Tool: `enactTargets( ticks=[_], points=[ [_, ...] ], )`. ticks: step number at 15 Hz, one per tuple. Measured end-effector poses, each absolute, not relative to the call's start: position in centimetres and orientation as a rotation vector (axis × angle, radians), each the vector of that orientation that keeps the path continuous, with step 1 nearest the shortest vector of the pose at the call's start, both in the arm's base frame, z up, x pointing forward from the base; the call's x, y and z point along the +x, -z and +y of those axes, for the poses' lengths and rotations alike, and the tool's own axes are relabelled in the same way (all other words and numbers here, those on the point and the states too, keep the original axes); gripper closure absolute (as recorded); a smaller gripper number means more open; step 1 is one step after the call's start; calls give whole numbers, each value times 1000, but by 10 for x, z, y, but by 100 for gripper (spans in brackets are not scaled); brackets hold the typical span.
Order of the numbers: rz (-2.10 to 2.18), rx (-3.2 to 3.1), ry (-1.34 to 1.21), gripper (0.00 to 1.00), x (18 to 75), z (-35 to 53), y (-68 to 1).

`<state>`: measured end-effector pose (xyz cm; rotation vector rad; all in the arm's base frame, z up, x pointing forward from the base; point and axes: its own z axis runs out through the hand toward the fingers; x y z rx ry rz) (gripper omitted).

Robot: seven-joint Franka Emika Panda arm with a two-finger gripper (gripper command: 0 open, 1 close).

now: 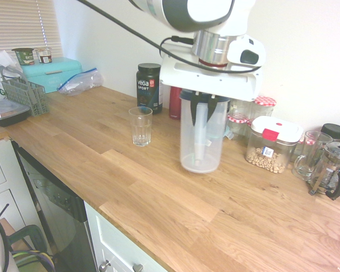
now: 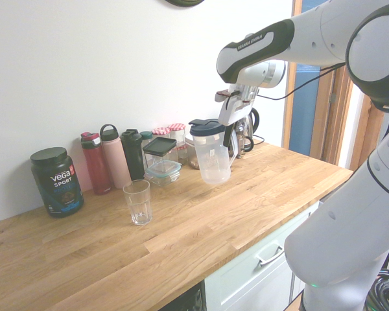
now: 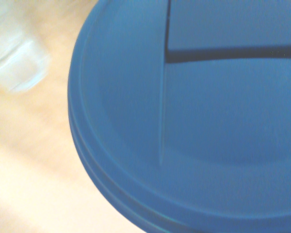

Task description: Pour me some water

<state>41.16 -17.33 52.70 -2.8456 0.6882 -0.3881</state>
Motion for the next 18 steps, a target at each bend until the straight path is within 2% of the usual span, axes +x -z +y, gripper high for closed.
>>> enactTargets(
  ticks=[5,11,12,18],
  points=[
    [1018,-2665,579,100,405,-195,-489],
    [1109,-2565,499,100,400,-205,-474],
    [1108,-2573,492,0,401,-205,-472],
    [1085,-2621,486,0,403,-205,-468]
  ],
)
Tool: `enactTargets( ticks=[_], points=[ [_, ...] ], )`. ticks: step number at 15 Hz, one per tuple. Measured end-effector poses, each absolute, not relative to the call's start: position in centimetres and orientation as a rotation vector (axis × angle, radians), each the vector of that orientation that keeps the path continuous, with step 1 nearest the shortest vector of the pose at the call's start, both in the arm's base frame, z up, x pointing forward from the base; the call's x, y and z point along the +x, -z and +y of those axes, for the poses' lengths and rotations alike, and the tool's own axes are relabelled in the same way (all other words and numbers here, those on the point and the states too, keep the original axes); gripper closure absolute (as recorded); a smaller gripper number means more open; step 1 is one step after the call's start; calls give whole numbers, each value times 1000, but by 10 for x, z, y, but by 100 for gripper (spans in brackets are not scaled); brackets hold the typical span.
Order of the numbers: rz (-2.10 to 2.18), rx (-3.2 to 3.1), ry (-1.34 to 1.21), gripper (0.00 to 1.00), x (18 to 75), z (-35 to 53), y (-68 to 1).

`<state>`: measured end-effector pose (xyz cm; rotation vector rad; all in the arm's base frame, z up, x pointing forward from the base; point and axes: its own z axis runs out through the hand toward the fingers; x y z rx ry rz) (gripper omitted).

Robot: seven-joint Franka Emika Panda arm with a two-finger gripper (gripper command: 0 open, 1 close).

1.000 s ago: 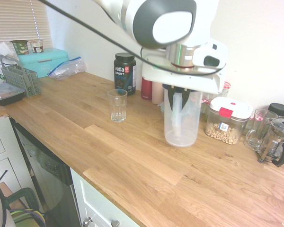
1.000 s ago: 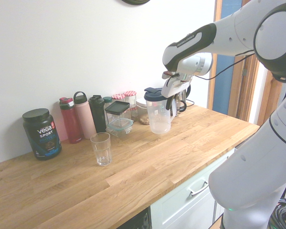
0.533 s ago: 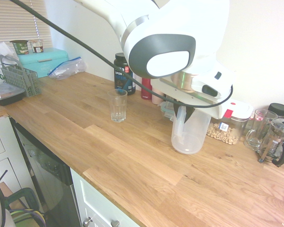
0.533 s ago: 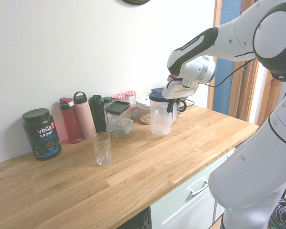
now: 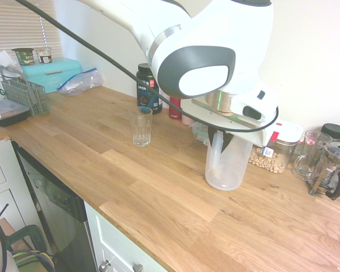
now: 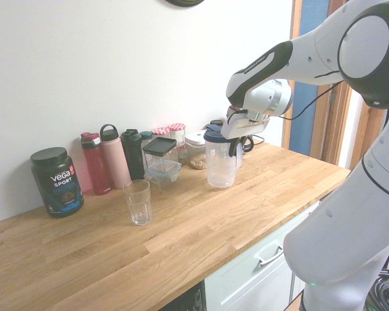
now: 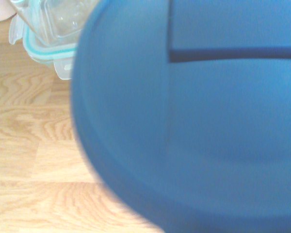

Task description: Pour me some water

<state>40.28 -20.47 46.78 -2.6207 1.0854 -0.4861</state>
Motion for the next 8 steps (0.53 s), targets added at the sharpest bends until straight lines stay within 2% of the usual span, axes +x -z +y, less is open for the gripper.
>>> enactTargets(
  ticks=[5,8],
  points=[
    [1066,-2672,477,0,406,-205,-462],
    [1003,-2789,379,0,394,-207,-467]
  ],
)
